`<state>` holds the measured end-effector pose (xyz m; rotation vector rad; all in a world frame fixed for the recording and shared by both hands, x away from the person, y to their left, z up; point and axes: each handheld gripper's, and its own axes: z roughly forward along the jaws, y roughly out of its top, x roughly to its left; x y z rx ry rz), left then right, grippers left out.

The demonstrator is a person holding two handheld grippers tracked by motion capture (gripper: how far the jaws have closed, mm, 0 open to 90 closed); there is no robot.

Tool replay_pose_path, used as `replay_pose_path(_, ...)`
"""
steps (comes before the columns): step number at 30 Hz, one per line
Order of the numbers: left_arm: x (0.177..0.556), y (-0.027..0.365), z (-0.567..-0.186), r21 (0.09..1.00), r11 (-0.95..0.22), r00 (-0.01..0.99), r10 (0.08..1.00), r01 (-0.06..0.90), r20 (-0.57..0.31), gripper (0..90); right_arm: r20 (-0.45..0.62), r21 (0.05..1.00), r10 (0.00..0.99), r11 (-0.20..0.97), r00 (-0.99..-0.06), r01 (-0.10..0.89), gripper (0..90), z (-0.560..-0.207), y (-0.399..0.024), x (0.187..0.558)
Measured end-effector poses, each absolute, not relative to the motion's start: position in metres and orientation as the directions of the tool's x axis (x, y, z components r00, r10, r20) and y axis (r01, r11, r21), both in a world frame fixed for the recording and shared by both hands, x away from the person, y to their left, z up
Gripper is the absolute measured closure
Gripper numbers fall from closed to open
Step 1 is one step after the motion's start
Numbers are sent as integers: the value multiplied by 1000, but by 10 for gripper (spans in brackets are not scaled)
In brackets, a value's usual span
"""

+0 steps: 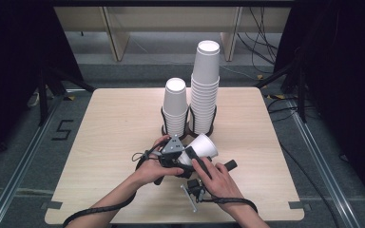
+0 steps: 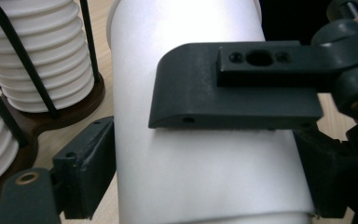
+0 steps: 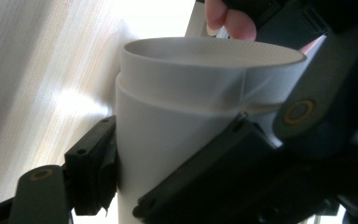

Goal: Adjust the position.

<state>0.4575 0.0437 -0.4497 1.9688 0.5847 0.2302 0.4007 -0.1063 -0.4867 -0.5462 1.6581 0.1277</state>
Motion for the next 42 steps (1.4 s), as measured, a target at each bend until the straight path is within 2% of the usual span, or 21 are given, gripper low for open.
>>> replay_pose_path(3, 457, 45, -448, 885, -361, 865, 495, 293, -84, 168, -958, -233, -282, 876, -58, -423, 214, -486, -106, 401)
replay_pose_path(4, 457, 45, -448, 886, -362, 865, 495, 291, -82, 169, -951, -270, -310, 851, -17, -450, 213, -482, -104, 402)
replay_pose_path(5, 457, 45, -448, 886, -363, 866, 495, 289, -79, 170, -958, -232, -282, 875, -58, -424, 212, -485, -106, 401)
replay_pose_path(18, 458, 45, -446, 885, -366, 870, 487, 286, -80, 188, -958, -223, -279, 873, -69, -435, 193, -481, -107, 403)
replay_pose_path(19, 458, 44, -446, 885, -369, 873, 482, 284, -79, 189, -952, -254, -304, 850, -37, -461, 189, -478, -105, 405)
replay_pose_path(21, 458, 44, -446, 886, -370, 872, 484, 279, -73, 191, -957, -219, -278, 875, -78, -432, 174, -481, -108, 403)
replay_pose_path(28, 458, 43, -446, 891, -362, 868, 492, 273, -67, 192, -959, -220, -275, 873, -67, -436, 94, -479, -110, 404)
replay_pose_path(32, 460, 46, -446, 893, -346, 862, 500, 287, -83, 193, -962, -214, -266, 876, -62, -433, 8, -475, -113, 404)
replay_pose_path(36, 462, 47, -446, 900, -323, 853, 513, 292, -93, 193, -964, -219, -264, 869, -42, -444, 5, -471, -117, 403)
replay_pose_path(38, 463, 50, -446, 901, -327, 847, 525, 286, -79, 192, -976, -154, -202, 902, -80, -402, 5, -474, -122, 399)
replay_pose_path(39, 463, 51, -446, 902, -324, 845, 528, 286, -78, 192, -964, -226, -265, 865, -24, -448, 5, -468, -121, 401)
replay_pose_path(40, 464, 52, -447, 906, -313, 846, 527, 286, -85, 192, -973, -188, -226, 884, -39, -428, 5, -471, -124, 400)
replay_pose_path(41, 464, 52, -447, 906, -313, 846, 527, 286, -85, 192, -963, -232, -270, 862, -20, -451, 5, -466, -124, 401)
replay_pose_path(42, 464, 54, -447, 907, -312, 838, 541, 283, -75, 192, -973, -188, -228, 885, -44, -426, 6, -467, -129, 400)
